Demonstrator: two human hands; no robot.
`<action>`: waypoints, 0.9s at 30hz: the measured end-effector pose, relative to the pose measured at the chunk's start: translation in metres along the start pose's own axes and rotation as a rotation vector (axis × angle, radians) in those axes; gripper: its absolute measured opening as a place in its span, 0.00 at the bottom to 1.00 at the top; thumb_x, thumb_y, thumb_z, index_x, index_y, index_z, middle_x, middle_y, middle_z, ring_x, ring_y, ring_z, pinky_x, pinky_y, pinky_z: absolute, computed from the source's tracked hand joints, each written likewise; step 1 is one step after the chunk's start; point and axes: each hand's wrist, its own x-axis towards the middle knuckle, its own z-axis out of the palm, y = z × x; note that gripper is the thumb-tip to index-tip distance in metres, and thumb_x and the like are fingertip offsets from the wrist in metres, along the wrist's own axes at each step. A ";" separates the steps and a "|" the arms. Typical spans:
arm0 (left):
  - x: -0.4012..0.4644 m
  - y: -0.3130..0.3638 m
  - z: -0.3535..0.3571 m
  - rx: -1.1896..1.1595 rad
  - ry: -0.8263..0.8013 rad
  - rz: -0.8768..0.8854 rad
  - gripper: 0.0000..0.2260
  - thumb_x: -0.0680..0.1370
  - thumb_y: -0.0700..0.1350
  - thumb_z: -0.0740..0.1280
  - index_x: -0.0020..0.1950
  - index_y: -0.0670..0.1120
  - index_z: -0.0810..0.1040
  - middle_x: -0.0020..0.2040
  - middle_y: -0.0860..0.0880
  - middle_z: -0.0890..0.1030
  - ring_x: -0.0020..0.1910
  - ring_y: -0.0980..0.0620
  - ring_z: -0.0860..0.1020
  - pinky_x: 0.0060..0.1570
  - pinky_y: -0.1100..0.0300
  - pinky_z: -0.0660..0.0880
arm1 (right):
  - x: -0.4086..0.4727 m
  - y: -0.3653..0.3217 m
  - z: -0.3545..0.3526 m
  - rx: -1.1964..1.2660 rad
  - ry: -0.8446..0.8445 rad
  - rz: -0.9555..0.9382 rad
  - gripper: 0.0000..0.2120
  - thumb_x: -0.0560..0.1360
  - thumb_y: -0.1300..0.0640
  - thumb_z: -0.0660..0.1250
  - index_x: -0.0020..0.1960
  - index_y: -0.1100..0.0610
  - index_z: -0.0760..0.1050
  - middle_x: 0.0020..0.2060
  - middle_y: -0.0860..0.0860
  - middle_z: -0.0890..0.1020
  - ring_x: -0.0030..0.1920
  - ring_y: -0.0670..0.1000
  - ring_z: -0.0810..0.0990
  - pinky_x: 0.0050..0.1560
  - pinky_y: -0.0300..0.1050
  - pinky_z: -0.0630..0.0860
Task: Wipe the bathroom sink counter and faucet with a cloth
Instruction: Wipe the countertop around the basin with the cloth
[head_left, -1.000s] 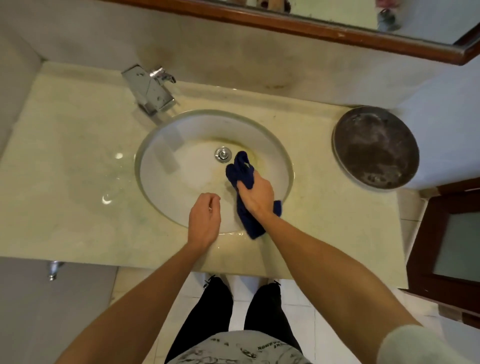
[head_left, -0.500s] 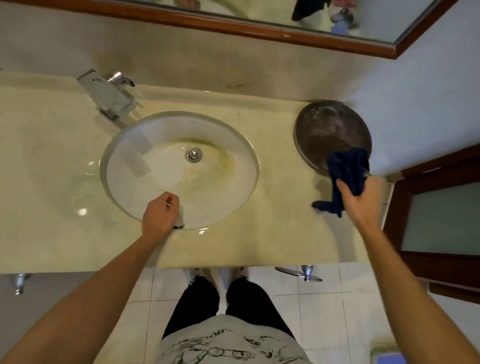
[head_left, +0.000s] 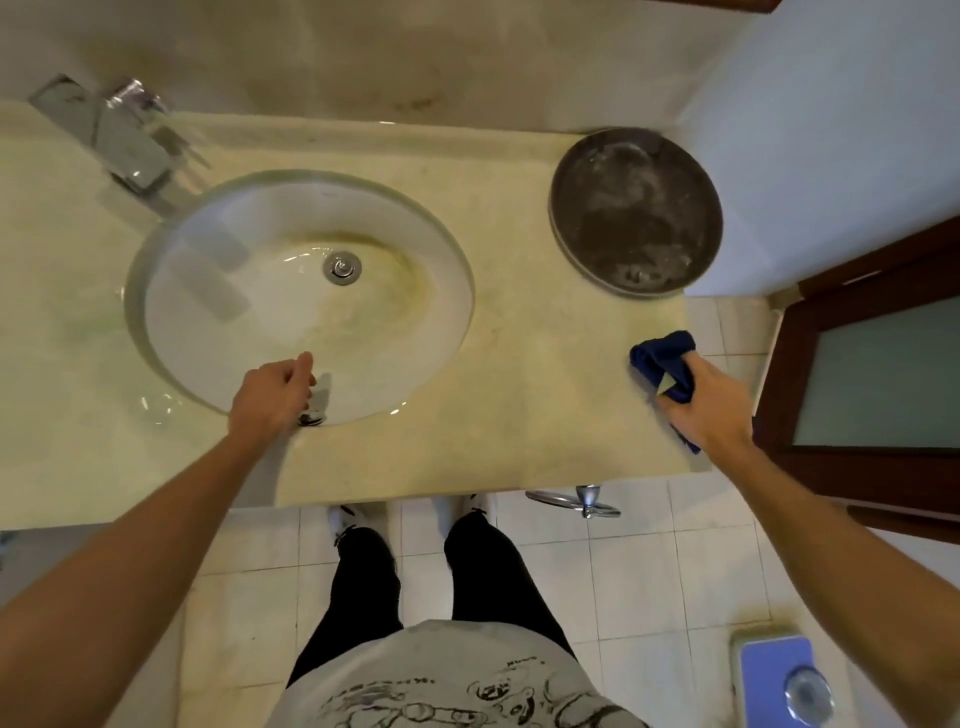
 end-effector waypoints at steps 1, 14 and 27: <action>-0.002 0.002 -0.001 0.009 -0.004 0.002 0.26 0.79 0.65 0.53 0.42 0.51 0.83 0.37 0.50 0.84 0.40 0.46 0.83 0.52 0.47 0.80 | -0.012 -0.007 0.007 0.003 0.011 0.025 0.15 0.69 0.50 0.73 0.48 0.53 0.70 0.36 0.51 0.79 0.36 0.60 0.79 0.38 0.52 0.76; 0.016 0.004 -0.016 -0.424 -0.208 -0.142 0.27 0.81 0.64 0.56 0.44 0.45 0.84 0.39 0.48 0.86 0.41 0.47 0.85 0.51 0.53 0.78 | -0.109 -0.253 0.104 0.451 0.158 0.192 0.12 0.69 0.48 0.65 0.51 0.50 0.71 0.38 0.48 0.80 0.39 0.54 0.78 0.43 0.47 0.73; 0.034 0.006 -0.091 -0.352 0.337 0.123 0.25 0.83 0.58 0.53 0.49 0.42 0.81 0.47 0.48 0.82 0.48 0.50 0.77 0.52 0.51 0.73 | -0.130 -0.495 0.140 1.238 -0.199 0.426 0.15 0.73 0.56 0.71 0.59 0.54 0.79 0.47 0.49 0.84 0.47 0.52 0.82 0.51 0.49 0.80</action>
